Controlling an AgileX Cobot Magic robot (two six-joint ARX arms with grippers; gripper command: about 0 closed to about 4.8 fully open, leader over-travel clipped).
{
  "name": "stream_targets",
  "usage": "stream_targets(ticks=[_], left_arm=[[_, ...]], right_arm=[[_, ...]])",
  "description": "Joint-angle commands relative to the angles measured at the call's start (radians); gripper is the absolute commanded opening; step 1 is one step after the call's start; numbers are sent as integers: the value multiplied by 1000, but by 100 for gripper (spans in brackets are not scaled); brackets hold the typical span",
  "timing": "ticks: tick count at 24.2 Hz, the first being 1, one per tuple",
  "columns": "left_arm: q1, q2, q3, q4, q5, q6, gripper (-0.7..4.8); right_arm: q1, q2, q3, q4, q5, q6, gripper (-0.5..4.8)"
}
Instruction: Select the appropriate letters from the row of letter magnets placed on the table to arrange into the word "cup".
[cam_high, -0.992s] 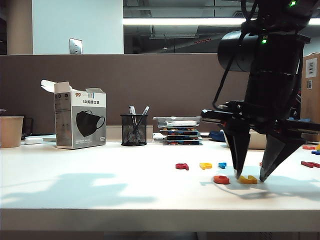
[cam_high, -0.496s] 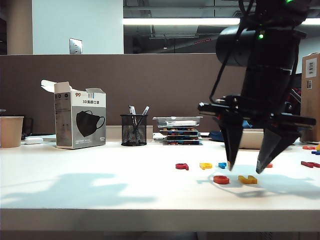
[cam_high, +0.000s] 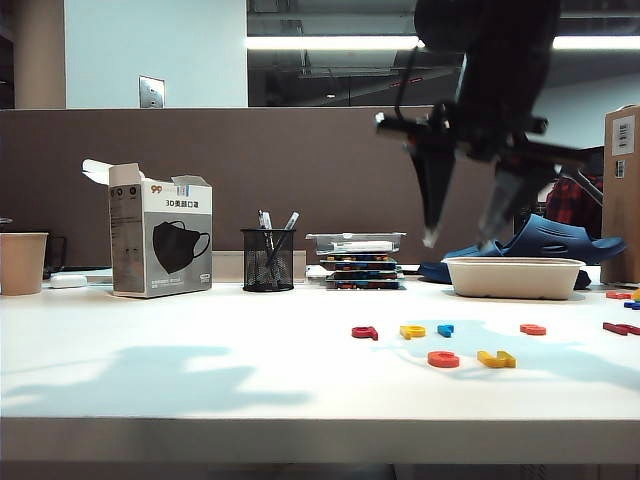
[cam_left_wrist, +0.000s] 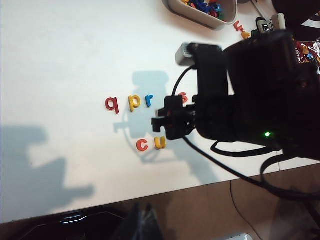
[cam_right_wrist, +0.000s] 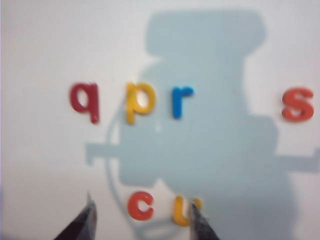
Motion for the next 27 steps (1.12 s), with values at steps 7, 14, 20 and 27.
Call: stream_targets(ticks=[7, 14, 20, 27], left_arm=[[0, -3, 3, 2, -4, -2, -5], [0, -3, 3, 3, -4, -2, -5], [0, -3, 3, 3, -4, -2, -5], [0, -3, 3, 3, -4, -2, -5]], right_arm=[[1, 133, 199, -103, -19, -11, 235], [1, 234, 225, -82, -22, -10, 235], [24, 282, 226, -15, -29, -34, 235], [32, 330, 226, -8, -15, -33, 234]])
